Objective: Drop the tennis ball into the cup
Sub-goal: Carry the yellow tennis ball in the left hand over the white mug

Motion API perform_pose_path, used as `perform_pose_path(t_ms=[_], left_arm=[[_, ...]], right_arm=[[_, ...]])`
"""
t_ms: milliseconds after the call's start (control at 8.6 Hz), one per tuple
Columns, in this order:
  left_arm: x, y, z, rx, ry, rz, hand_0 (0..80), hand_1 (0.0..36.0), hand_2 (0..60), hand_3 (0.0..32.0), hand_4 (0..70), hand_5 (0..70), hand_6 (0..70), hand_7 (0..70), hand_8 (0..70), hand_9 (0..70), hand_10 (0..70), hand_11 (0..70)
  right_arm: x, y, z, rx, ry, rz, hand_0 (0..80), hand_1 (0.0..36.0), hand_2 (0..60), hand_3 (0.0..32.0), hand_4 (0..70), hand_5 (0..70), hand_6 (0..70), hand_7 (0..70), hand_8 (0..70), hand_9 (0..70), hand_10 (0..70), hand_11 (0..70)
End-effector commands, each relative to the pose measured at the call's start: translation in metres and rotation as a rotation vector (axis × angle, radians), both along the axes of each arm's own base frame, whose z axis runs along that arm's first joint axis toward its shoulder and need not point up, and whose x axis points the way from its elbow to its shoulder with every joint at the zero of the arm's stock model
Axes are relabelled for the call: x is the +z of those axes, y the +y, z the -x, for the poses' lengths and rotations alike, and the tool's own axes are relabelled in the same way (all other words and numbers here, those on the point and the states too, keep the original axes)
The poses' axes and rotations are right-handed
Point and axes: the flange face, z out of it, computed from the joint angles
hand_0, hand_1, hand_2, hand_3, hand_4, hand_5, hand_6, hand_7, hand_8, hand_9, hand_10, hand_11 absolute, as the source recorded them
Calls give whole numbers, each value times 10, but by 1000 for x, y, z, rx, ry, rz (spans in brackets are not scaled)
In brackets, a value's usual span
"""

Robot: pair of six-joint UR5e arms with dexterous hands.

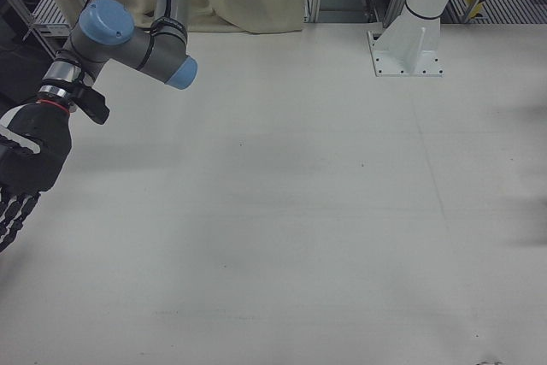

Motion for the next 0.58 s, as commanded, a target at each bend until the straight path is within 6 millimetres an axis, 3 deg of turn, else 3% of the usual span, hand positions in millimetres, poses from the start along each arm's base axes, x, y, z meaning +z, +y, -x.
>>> perform_pose_path(t_ms=[0, 116, 233, 349, 465], left_arm=[[9, -9, -36, 8, -6, 1, 413, 199, 600, 0, 314, 142, 528, 700, 411, 578, 230, 339], [13, -10, -38, 6, -9, 4, 418, 197, 600, 0, 311, 146, 567, 700, 418, 575, 229, 339], [19, -14, -40, 2, -8, 7, 424, 200, 600, 0, 315, 138, 527, 700, 412, 580, 230, 340], [19, -18, -42, -5, -1, 11, 430, 206, 600, 0, 327, 123, 444, 700, 400, 587, 227, 336], [27, -22, -43, -9, -7, 20, 428, 194, 600, 0, 326, 153, 611, 700, 430, 581, 228, 336]], right_arm=[[0, 0, 1, -1, 0, -2, 0, 0, 0, 0, 0, 0, 0, 0, 0, 0, 0, 0], [0, 0, 0, 0, 0, 0, 0, 0, 0, 0, 0, 0, 0, 0, 0, 0, 0, 0], [0, 0, 0, 0, 0, 0, 0, 0, 0, 0, 0, 0, 0, 0, 0, 0, 0, 0], [0, 0, 0, 0, 0, 0, 0, 0, 0, 0, 0, 0, 0, 0, 0, 0, 0, 0], [0, 0, 0, 0, 0, 0, 0, 0, 0, 0, 0, 0, 0, 0, 0, 0, 0, 0]])
